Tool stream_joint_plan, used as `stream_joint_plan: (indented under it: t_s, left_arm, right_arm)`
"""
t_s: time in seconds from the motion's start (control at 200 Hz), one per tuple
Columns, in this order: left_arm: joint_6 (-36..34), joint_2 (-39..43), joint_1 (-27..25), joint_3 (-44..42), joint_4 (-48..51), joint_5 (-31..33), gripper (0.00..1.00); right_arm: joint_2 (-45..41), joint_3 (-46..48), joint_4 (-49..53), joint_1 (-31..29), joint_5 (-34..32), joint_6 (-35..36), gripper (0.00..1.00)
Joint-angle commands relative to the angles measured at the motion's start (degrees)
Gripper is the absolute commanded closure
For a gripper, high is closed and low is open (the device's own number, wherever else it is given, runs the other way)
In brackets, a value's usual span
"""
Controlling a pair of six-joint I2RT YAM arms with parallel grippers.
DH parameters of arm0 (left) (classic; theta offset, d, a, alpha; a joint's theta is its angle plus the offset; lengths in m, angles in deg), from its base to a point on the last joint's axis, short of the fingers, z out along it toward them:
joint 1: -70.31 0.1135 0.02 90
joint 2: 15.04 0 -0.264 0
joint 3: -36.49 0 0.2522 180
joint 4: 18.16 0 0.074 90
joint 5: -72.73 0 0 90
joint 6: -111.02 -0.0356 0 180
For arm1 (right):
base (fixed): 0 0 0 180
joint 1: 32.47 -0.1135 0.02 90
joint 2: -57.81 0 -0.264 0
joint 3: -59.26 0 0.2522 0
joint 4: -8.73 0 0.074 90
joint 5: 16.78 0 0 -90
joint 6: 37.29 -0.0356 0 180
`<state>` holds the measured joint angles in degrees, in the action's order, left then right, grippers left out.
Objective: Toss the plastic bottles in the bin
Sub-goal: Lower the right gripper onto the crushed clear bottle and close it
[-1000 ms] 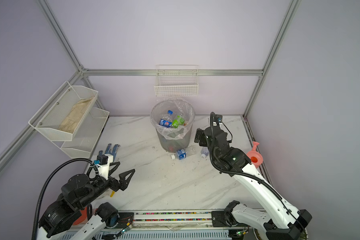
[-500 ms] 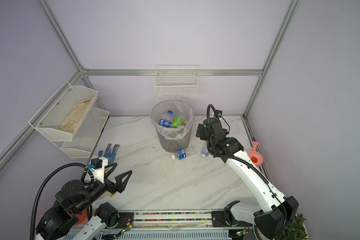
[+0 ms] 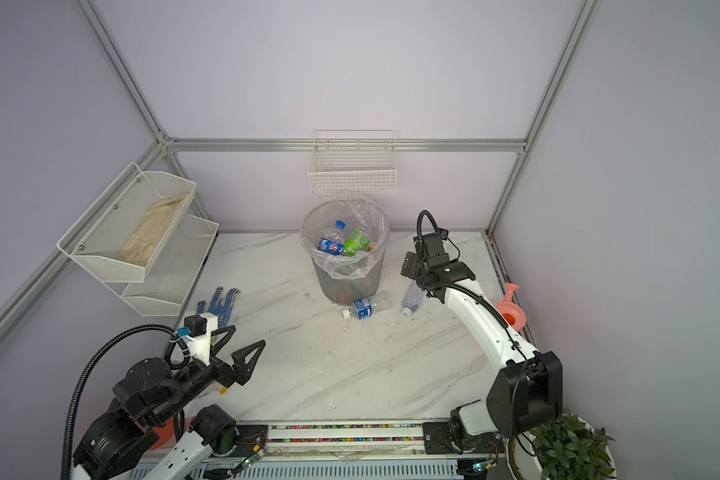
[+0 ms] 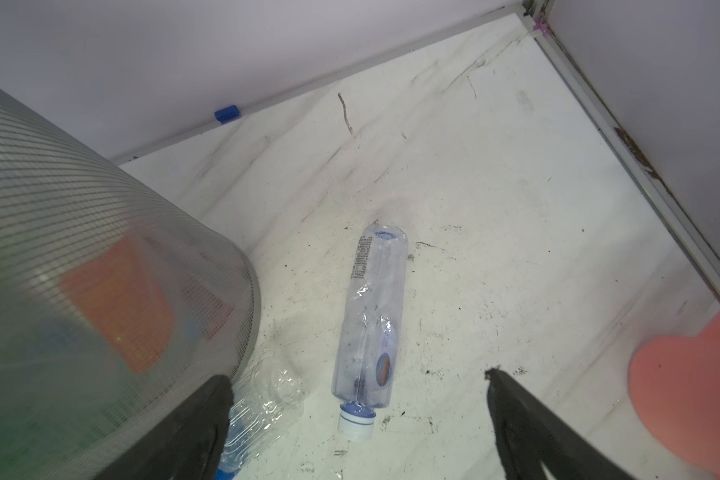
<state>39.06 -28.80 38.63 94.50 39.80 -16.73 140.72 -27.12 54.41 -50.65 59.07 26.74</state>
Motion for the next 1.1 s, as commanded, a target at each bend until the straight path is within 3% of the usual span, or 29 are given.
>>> stream_joint_plan:
  t_s: [0.0, 0.295, 1.095]
  left_arm:
    - [0.41, 0.28, -0.34, -1.96, -1.67, 0.43, 0.0]
    - [0.37, -0.57, -0.32, -1.87, -1.72, 0.43, 0.0]
    - [0.41, -0.41, -0.49, -1.91, -1.68, 0.87, 0.0]
  right_arm:
    - [0.87, 1.27, -1.62, 1.28, 1.81, -1.61, 0.03]
    - [6.11, 5.35, -5.99, 3.62, 6.28, -1.85, 0.05]
    - [20.6, 9.96, -14.67, 5.14, 10.54, -2.59, 0.16]
